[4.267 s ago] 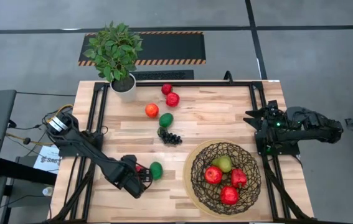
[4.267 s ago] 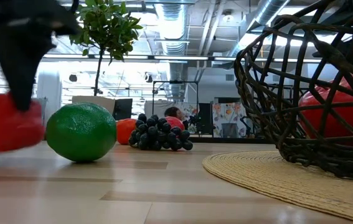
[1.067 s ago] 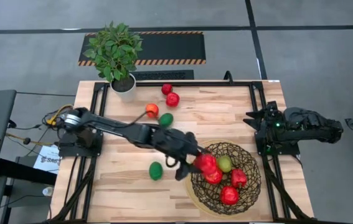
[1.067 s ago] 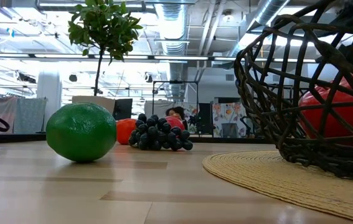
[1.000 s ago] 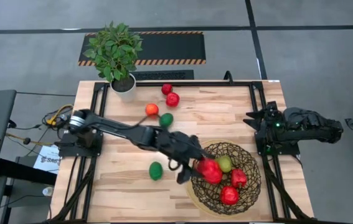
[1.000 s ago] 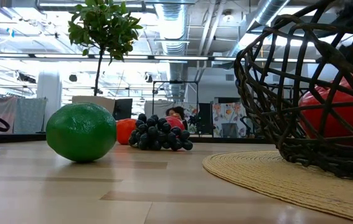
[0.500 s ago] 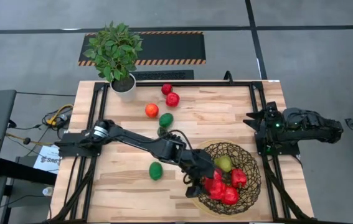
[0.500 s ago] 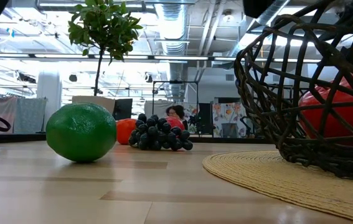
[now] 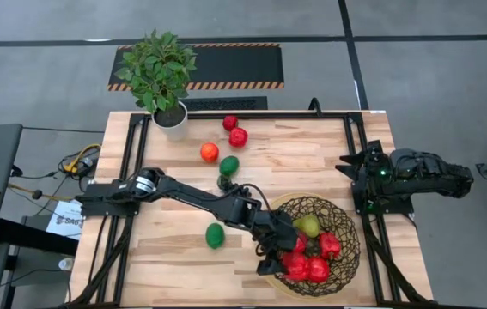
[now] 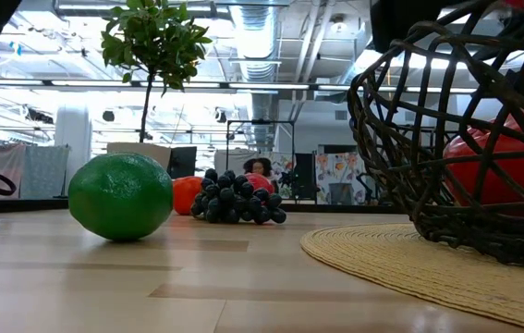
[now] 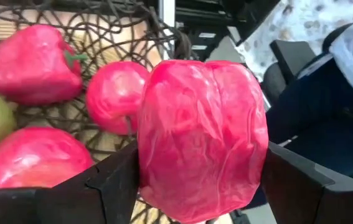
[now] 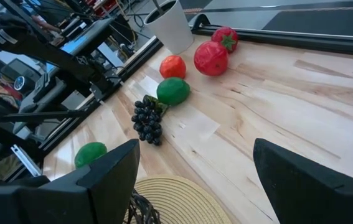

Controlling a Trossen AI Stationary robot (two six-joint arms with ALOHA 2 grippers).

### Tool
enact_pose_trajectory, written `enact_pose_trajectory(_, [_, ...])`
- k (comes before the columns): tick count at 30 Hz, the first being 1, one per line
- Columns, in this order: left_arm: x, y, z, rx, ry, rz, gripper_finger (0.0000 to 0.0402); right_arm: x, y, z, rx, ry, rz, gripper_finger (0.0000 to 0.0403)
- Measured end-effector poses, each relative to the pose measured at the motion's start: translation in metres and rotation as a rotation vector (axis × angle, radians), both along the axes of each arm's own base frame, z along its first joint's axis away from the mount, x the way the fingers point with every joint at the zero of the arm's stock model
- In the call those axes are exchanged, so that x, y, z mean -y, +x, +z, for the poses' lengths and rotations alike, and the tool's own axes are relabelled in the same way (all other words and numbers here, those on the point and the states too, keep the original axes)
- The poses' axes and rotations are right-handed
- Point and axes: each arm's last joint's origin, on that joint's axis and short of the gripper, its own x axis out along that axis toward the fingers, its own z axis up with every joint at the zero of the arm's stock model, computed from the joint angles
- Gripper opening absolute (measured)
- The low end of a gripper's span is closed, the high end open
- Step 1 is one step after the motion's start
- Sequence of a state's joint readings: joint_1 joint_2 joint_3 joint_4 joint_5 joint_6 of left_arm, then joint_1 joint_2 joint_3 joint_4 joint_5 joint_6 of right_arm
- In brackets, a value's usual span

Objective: Build produce basket
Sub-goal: Put the red bell pepper into the black wire basket, then put the bottom green lime into the black wire basket

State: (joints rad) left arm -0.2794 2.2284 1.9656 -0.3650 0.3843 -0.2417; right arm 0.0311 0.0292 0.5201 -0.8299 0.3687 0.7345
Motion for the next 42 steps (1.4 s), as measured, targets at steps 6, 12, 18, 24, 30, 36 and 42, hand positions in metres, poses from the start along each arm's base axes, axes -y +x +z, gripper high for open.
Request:
enact_pose_trajectory(6, [0.0, 0.0, 0.0, 0.002, 0.013, 0.017, 0.0276, 0.0, 0.0, 0.0, 0.0, 0.0, 0.0, 0.0333])
enact_pose_trajectory(12, [0.0, 0.0, -0.001, -0.009, 0.007, 0.024, 0.03, 0.0, 0.0, 0.0, 0.0, 0.0, 0.0, 0.0333])
enact_pose_trajectory(18, [-0.001, 0.0, -0.001, -0.025, -0.002, 0.034, 0.0312, 0.0, 0.0, 0.0, 0.0, 0.0, 0.0, 0.0333])
enact_pose_trajectory(24, [-0.004, 0.001, -0.001, -0.025, -0.01, 0.024, 0.0325, 0.0, 0.0, 0.0, 0.0, 0.0, 0.0, 0.0333])
enact_pose_trajectory(30, [-0.012, 0.003, 0.006, -0.022, -0.026, 0.03, 0.0339, 0.0, 0.0, 0.0, 0.0, 0.0, 0.0, 0.0333])
enact_pose_trajectory(36, [-0.033, -0.012, 0.05, -0.133, 0.029, -0.023, 0.0337, 0.0, 0.0, 0.0, 0.0, 0.0, 0.001, 0.0333])
enact_pose_trajectory(42, [-0.048, -0.045, 0.089, -0.334, 0.113, 0.032, 0.0334, 0.0, 0.0, 0.0, 0.001, 0.0, 0.0, 0.0333])
